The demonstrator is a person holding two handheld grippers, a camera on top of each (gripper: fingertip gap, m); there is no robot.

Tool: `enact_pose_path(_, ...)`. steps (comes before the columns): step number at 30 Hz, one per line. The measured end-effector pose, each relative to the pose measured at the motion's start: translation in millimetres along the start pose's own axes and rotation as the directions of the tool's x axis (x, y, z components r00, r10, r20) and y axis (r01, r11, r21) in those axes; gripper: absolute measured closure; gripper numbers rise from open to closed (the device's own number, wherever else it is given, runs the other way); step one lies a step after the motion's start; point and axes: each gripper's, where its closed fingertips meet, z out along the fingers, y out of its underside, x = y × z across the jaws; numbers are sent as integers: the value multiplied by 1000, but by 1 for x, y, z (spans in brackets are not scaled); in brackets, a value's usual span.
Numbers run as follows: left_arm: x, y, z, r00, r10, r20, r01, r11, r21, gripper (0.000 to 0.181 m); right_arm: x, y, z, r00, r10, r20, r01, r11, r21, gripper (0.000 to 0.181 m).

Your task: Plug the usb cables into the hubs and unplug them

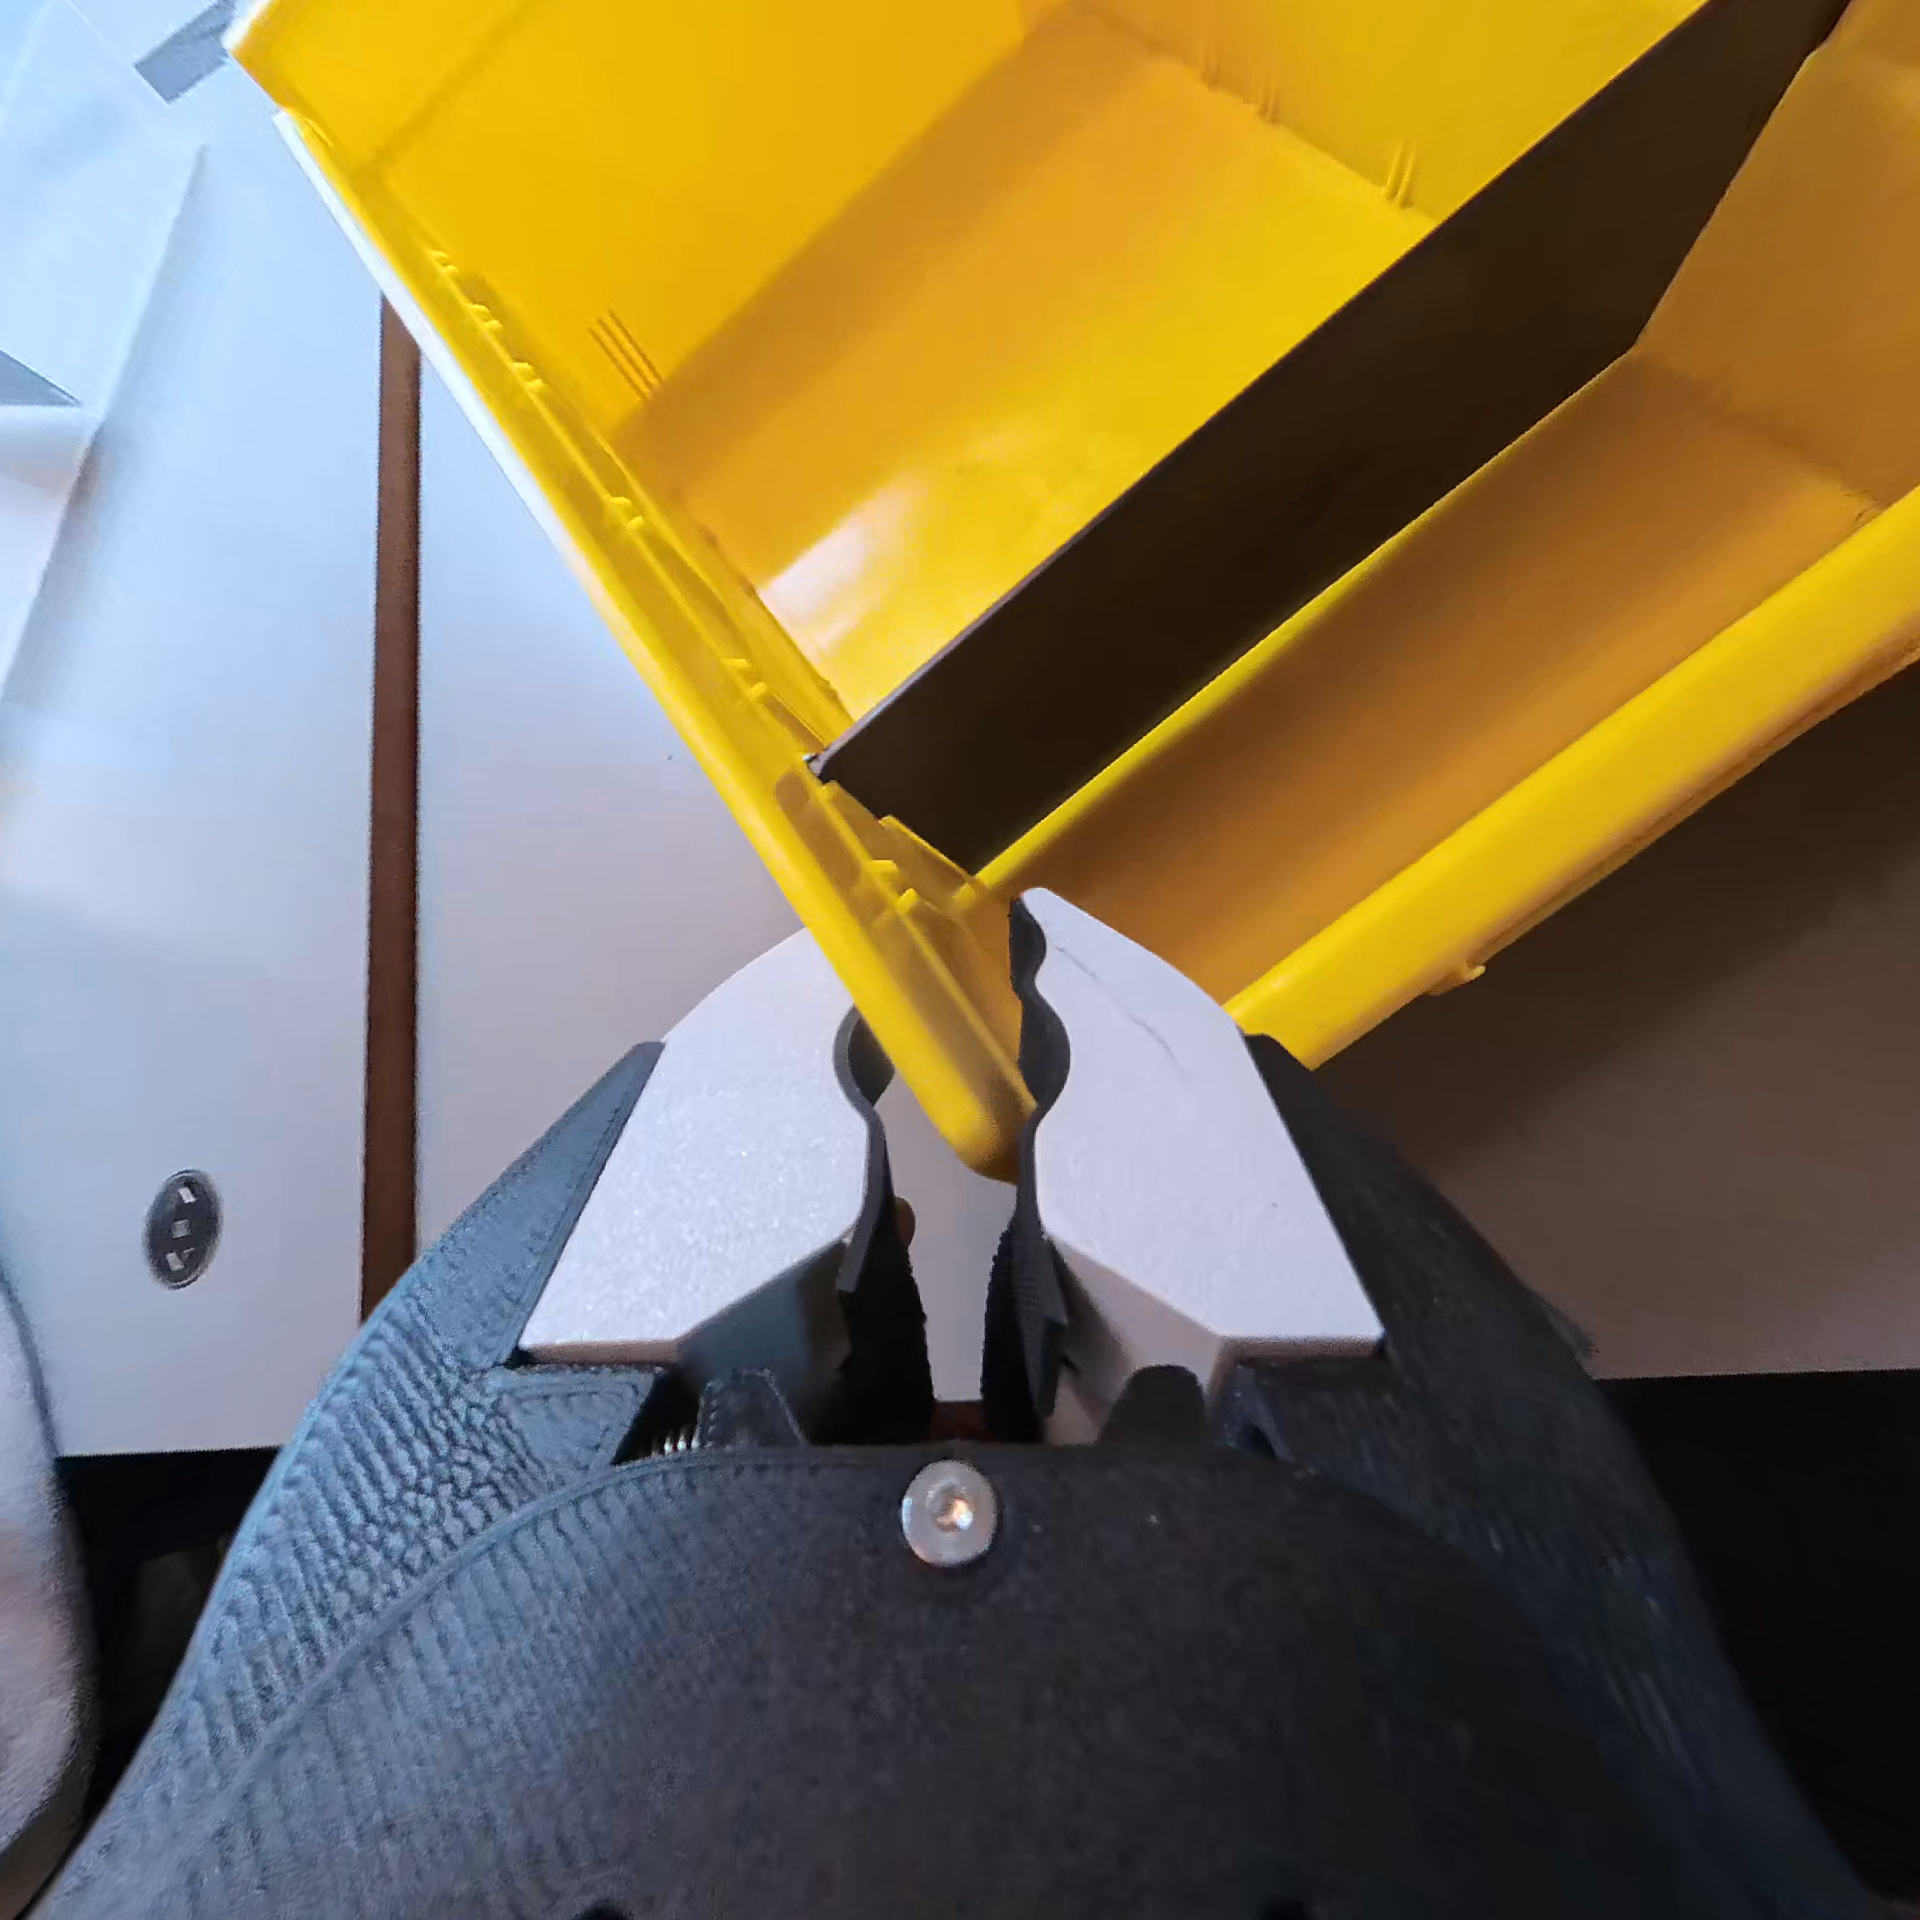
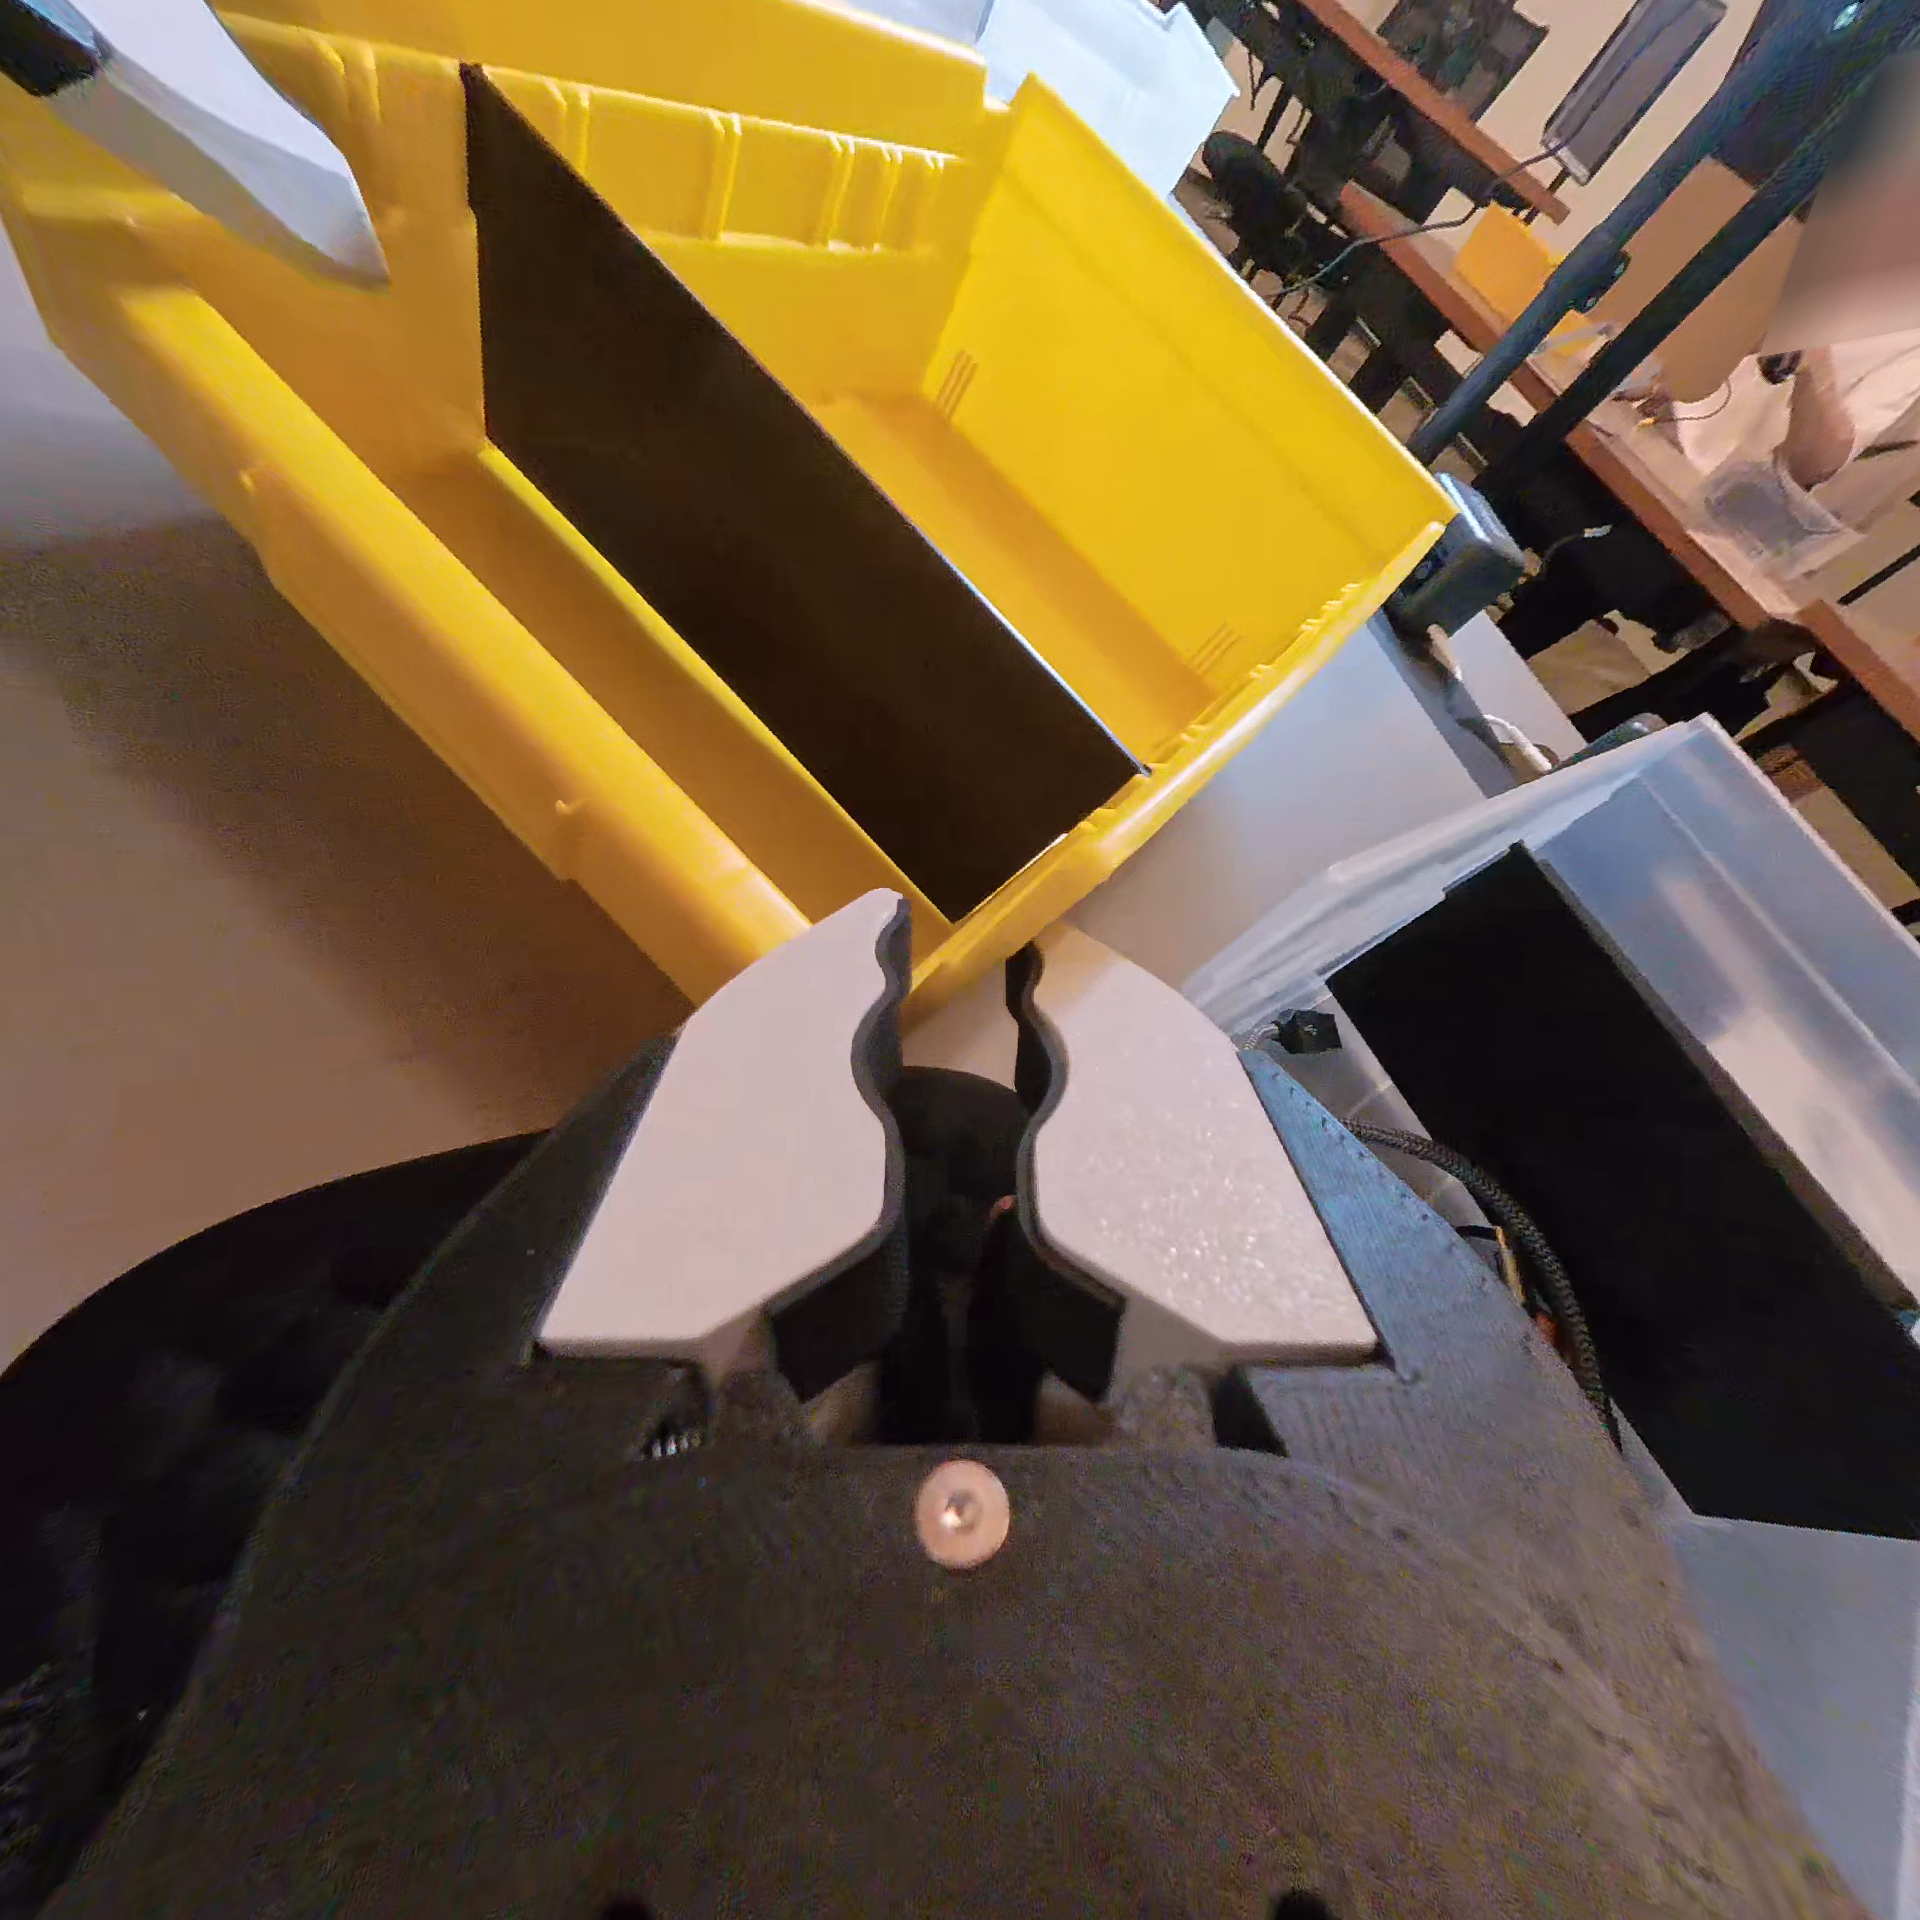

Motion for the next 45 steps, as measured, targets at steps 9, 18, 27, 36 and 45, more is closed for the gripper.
enact_pose_path(9,-4,-23,-23,997,11,75,-18,995,103,162,15,-23,-14,993,-57,-100,66,994,85,166)
enact_pose_path(18,-9,-58,-57,962,74,263,-127,973,191,164,39,-53,-46,972,-99,-212,134,978,157,166)
enact_pose_path(27,42,-149,-94,962,49,269,-186,840,510,164,107,-60,-133,874,-98,-475,216,955,201,167)
enact_pose_path(36,170,-260,-100,980,192,58,-173,663,728,164,180,-1,-265,695,-111,-711,213,975,56,168)
enact_pose_path(45,334,-319,-49,897,415,-153,-183,662,726,164,225,125,-361,599,-74,-797,-35,992,-118,167)
